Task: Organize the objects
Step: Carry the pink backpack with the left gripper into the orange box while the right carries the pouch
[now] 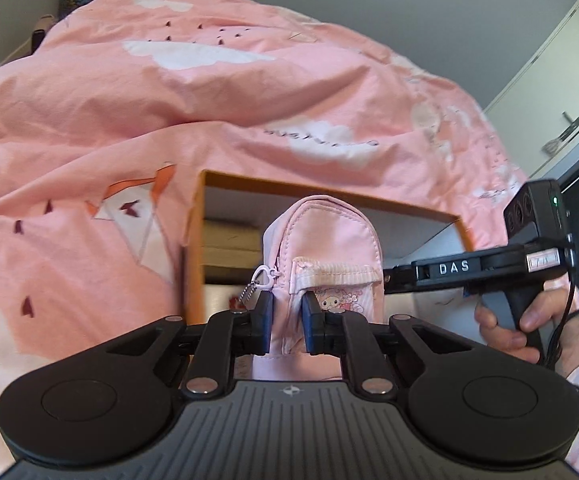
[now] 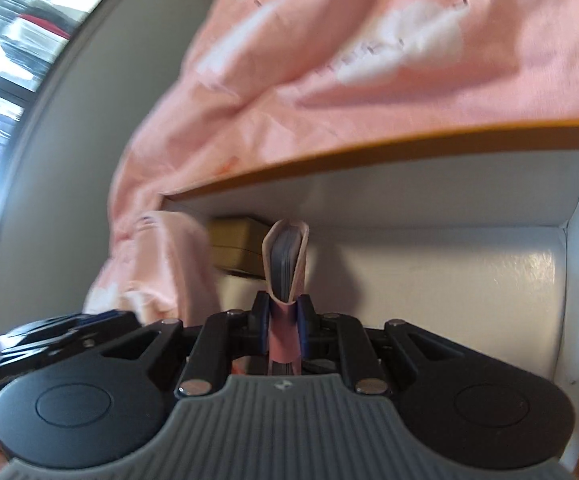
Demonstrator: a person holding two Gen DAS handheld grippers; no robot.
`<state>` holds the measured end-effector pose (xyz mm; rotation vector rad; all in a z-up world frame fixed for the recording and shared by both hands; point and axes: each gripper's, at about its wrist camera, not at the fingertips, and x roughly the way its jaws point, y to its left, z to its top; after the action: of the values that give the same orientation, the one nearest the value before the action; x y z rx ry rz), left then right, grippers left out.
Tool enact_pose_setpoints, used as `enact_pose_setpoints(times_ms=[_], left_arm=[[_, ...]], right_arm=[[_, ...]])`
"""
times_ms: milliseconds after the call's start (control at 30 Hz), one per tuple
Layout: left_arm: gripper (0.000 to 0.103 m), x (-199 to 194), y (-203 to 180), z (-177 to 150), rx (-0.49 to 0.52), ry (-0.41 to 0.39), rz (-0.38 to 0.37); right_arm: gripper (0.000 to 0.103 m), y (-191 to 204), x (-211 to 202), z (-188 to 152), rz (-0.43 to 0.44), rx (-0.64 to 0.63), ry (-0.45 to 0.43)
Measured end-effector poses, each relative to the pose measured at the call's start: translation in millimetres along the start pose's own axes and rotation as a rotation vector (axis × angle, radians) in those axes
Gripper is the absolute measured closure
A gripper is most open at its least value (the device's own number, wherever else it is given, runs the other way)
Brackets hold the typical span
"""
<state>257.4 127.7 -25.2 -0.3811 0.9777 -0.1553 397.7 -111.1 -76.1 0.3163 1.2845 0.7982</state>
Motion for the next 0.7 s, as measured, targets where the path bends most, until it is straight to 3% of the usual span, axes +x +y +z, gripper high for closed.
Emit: enact_pose_setpoints(times_ms=[333,500,700], left_arm=[[0.087,0.7,2.7,2.9,-0.022,-0.009,0.002],[0.087,0.7,2.6,4.5,-0.035,-0.016,-0.005],[0.087,1.9,5.4,6.1,-0.049,-0.017,-0.013]], right_arm=[[0.087,3.5,29.7,6.1,-0.07,-0.004,0.034],[0.08,10.9,42.9,-2.8,-0.253,-0.109,0.042],[0.085,-8.3,23.1,-7.1,-0.183,-0.022,0.063]])
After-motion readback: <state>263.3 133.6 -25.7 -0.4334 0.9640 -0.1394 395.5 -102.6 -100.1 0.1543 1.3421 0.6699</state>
